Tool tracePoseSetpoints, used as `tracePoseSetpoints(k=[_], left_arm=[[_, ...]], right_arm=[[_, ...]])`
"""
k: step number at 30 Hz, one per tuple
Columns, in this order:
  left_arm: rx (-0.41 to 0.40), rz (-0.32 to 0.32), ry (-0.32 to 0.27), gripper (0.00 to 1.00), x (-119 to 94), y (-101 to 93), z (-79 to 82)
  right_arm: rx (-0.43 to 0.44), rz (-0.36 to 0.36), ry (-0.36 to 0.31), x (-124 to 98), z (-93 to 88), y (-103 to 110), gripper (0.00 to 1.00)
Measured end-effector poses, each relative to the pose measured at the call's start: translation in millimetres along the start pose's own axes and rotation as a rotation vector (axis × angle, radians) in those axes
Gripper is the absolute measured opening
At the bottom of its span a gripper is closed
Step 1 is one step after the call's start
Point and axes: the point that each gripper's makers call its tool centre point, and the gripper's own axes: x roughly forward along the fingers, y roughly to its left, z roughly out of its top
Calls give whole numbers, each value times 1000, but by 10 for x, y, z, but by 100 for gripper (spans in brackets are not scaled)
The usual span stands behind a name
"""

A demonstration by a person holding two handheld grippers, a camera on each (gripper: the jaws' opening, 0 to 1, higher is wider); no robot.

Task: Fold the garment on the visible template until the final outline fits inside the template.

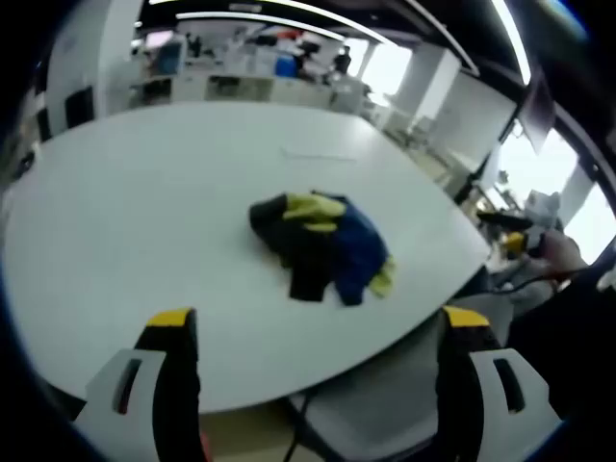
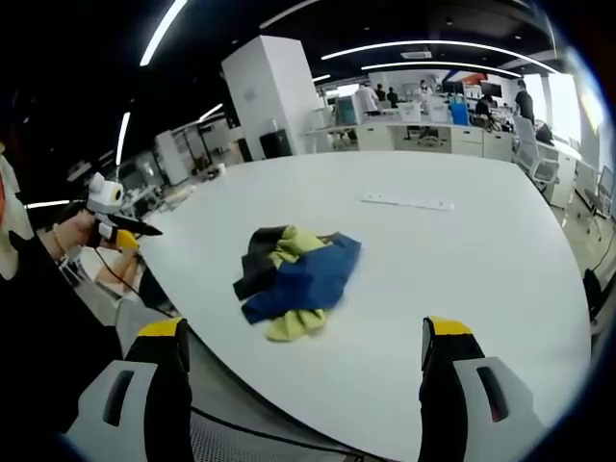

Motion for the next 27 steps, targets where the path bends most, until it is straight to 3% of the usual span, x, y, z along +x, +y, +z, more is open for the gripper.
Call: tracePoseSetpoints(k=[5,8,27], left_arm=[[-1,1,5,99,21,10,2],[-2,3,12,99,38,22,-1],[-7,-19,41,99,190,91,23]], right_arm=[[-21,-5,3,17,-2,-19,99],[-14,1,11,21,-12,-22,93],[9,17,57,172,-84,-131,96]])
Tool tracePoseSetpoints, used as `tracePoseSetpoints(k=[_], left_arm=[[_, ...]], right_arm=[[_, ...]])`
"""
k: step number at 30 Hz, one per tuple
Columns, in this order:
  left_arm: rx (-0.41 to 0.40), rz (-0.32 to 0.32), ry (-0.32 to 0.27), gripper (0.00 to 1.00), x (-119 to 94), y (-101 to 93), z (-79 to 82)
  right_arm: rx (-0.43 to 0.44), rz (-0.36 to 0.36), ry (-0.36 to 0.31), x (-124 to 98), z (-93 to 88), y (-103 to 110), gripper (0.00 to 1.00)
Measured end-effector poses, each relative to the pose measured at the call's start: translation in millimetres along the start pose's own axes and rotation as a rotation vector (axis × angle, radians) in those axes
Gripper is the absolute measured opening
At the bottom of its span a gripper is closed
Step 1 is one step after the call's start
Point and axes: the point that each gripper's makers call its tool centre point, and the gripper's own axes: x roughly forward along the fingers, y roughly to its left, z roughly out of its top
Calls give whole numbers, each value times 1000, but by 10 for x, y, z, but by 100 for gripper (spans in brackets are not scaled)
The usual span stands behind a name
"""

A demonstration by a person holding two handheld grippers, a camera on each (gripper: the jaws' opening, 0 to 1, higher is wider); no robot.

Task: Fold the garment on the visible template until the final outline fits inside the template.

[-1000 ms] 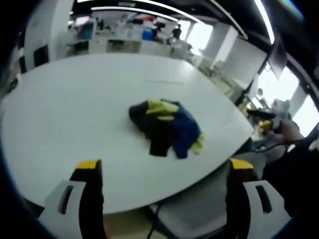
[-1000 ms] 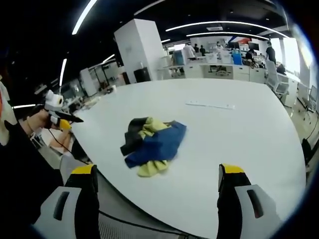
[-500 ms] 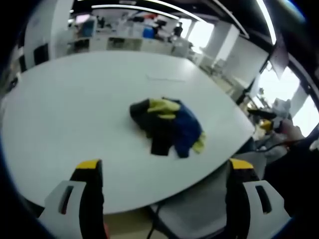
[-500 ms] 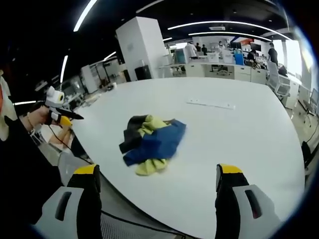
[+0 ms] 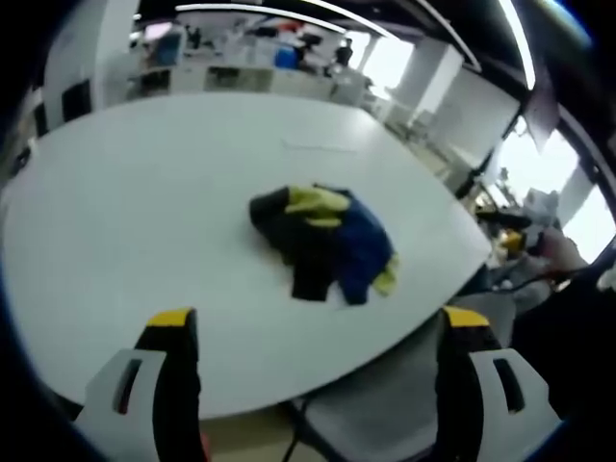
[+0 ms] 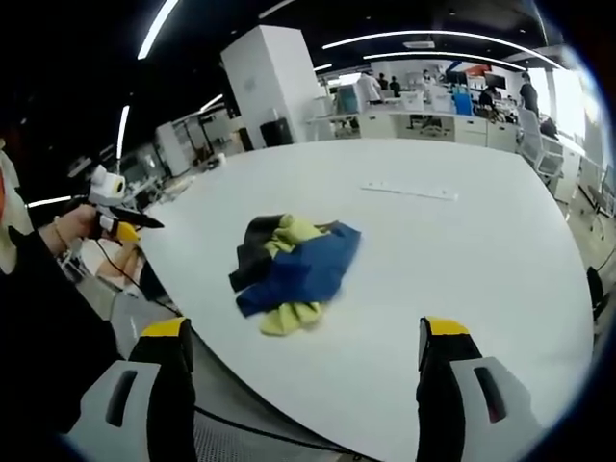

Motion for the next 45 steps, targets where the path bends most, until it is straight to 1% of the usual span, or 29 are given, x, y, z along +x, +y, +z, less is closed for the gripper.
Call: tracePoseSetpoints(k=[4,7,10,12,21,26,31,35,38,40,45], left_arm=[[3,-8,3,99,58,17,43],[2,-28,-5,98,109,16,110],[-9,-45,-24,95,174,41,211],[-13,-51,-28,93,206,56,248],[13,-70,-8,92,362,97,363],[24,-79,2,90,445,116,386],[19,-92,22,88,577,162,351],[12,-99,26,88,634,182,357],[13,-103,33,88,672,191,361],[15,-105,37,88,697,198,372],[15,-108,37,87,772,294,438]], right_arm=[[8,11,11,47,-5,-35,92],[17,21,8,93,23,-56,91],[10,32,25,167,41,-79,90],[3,38,31,206,58,-100,90],[-26,65,28,434,248,-171,87],[-25,73,29,550,279,-171,85],[-29,98,56,700,257,-142,84],[-25,104,62,776,287,-179,82],[-15,100,54,834,317,-216,79],[-7,101,53,876,329,-234,78],[-9,116,55,1012,380,-247,75]])
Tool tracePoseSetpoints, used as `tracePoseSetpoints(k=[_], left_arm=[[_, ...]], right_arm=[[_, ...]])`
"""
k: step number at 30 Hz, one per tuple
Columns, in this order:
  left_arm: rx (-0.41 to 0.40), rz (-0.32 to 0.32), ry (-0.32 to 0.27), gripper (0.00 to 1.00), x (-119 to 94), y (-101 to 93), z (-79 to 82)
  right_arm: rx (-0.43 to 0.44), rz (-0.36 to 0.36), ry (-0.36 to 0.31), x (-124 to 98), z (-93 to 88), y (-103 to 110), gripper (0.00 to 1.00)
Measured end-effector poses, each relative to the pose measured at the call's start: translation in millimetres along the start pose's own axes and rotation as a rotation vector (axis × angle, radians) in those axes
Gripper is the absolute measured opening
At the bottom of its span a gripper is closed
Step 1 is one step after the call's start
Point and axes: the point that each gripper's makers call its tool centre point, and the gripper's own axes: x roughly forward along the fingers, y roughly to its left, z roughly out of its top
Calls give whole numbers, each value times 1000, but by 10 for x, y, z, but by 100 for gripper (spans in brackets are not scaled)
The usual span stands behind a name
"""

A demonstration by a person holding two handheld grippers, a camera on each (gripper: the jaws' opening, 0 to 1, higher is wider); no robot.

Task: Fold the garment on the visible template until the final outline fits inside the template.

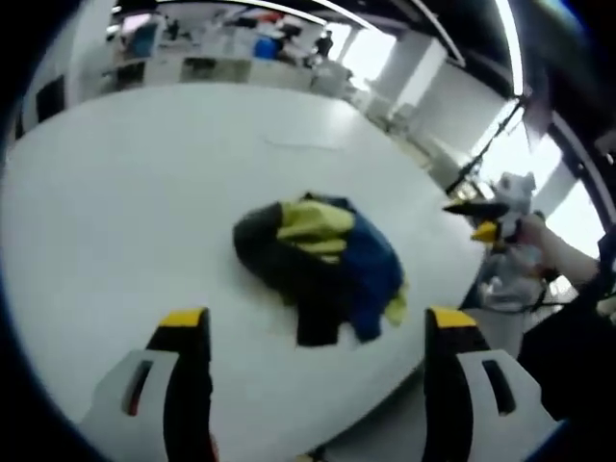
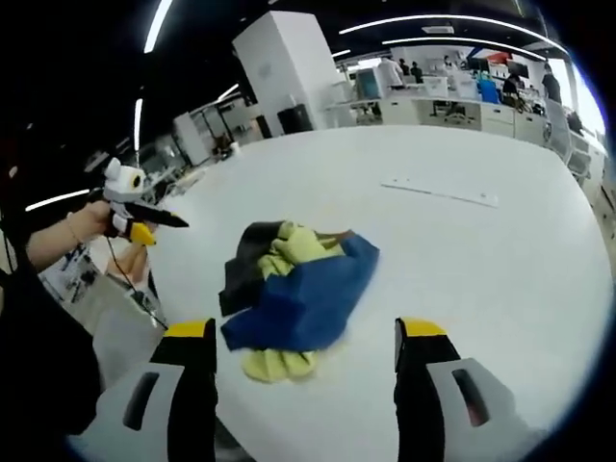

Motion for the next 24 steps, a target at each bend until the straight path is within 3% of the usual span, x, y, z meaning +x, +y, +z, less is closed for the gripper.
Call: tracePoseSetpoints(k=[12,24], left_arm=[[-27,-38,-15,82,231,124,233],[-43,-46,1,79,531,237,330]], right_arm=[[-65,52,32,295,217,-90,73],[-101,88,69,596,310,-209,69]])
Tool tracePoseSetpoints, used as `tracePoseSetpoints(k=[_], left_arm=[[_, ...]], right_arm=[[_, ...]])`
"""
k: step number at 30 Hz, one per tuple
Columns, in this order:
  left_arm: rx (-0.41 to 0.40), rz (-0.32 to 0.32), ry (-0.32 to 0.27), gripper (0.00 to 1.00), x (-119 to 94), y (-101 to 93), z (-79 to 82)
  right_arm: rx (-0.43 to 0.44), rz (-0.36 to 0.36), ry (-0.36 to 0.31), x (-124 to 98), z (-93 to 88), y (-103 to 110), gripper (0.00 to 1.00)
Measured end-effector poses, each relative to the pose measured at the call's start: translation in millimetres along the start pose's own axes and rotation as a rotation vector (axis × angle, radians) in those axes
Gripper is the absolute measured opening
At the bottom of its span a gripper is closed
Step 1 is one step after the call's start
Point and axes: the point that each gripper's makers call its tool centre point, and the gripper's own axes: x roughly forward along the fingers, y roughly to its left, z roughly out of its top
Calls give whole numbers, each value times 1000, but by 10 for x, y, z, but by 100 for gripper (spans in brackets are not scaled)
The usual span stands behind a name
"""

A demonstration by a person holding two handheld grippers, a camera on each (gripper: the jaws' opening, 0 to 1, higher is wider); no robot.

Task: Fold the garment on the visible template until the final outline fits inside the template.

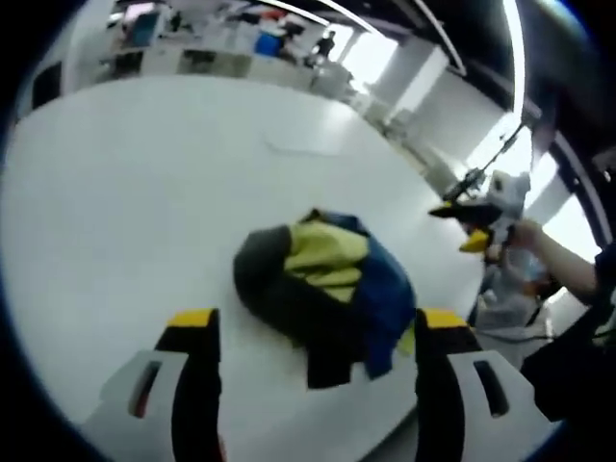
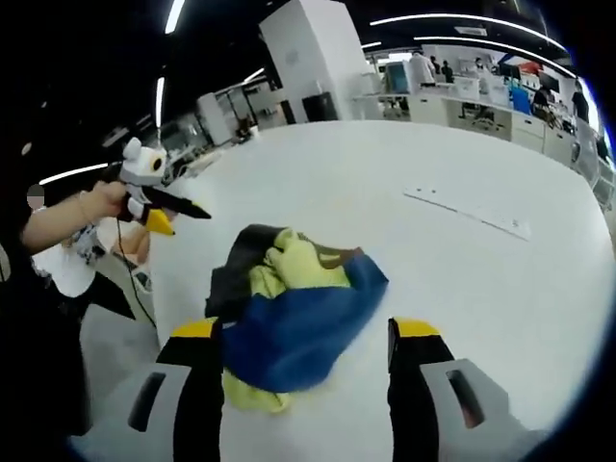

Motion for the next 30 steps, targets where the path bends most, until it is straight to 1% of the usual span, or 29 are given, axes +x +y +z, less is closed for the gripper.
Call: tracePoseSetpoints(k=[3,4,7,10,14,16,17,19,21,26,30], left_arm=[[-3,-18,-2,81,75,11,66],[-1,-24,-3,81,102,23,95],[-4,-21,-2,79,158,75,163],[-14,-34,-2,78,239,119,236],[-19,-45,12,77,357,183,270],[-22,-48,22,77,412,219,266],[-24,-52,35,77,475,258,260],[-25,-57,41,77,519,287,268],[-36,-63,43,77,549,309,279],[-61,-86,41,77,646,344,324],[-84,-104,39,76,717,379,357]], right_arm=[[-7,15,11,85,5,-33,69],[-5,25,2,114,25,-40,69],[5,44,-4,184,53,-75,69],[1,52,11,264,69,-139,69],[-6,58,22,357,106,-218,67],[-12,59,31,414,116,-263,66],[-15,58,35,437,120,-279,65],[-16,68,34,489,142,-296,65],[-14,81,30,532,167,-301,65],[-28,102,34,677,246,-368,61],[-23,120,47,794,282,-415,60]])
